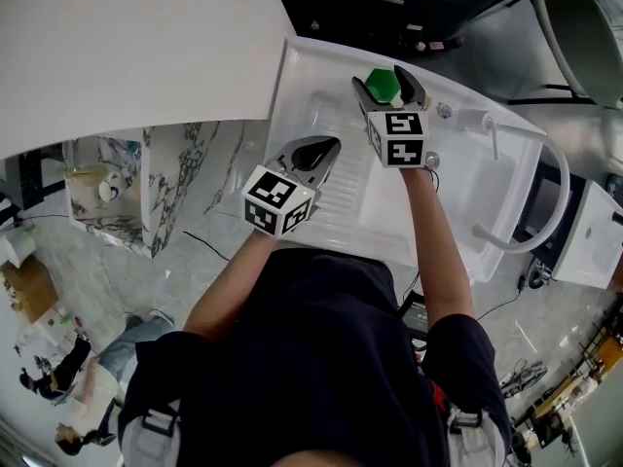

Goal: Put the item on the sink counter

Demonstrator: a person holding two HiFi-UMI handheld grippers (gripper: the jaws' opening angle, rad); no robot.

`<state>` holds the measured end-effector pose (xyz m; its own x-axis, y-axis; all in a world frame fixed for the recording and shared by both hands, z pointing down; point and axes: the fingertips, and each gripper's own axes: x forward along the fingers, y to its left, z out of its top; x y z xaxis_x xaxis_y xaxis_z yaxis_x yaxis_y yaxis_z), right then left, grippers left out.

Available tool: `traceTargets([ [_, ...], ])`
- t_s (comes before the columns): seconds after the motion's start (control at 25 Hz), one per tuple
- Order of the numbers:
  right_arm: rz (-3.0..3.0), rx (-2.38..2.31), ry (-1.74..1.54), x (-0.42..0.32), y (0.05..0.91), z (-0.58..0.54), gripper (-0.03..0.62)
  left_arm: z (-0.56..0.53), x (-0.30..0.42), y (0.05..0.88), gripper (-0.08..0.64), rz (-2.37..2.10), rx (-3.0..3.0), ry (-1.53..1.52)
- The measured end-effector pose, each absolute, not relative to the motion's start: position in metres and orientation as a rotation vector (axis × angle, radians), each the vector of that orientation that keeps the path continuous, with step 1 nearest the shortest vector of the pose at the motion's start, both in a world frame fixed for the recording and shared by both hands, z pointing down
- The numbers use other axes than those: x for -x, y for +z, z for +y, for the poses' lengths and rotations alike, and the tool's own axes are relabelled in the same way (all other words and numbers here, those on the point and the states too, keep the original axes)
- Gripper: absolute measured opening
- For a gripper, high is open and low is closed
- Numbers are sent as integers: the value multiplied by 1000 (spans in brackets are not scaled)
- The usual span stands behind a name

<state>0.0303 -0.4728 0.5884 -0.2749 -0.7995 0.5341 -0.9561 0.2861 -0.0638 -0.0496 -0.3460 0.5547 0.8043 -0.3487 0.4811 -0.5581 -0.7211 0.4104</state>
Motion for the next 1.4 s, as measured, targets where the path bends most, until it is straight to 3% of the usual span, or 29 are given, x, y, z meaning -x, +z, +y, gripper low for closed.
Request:
traceTargets([
  [0.88,-2318,-1552,461,-46,506,-422,330,-315,29,511,12,-808,-2491,418],
  [1.4,-2418,-1465,399,-51,471,-367,128,-287,22,476,12,-1003,-2514,340],
])
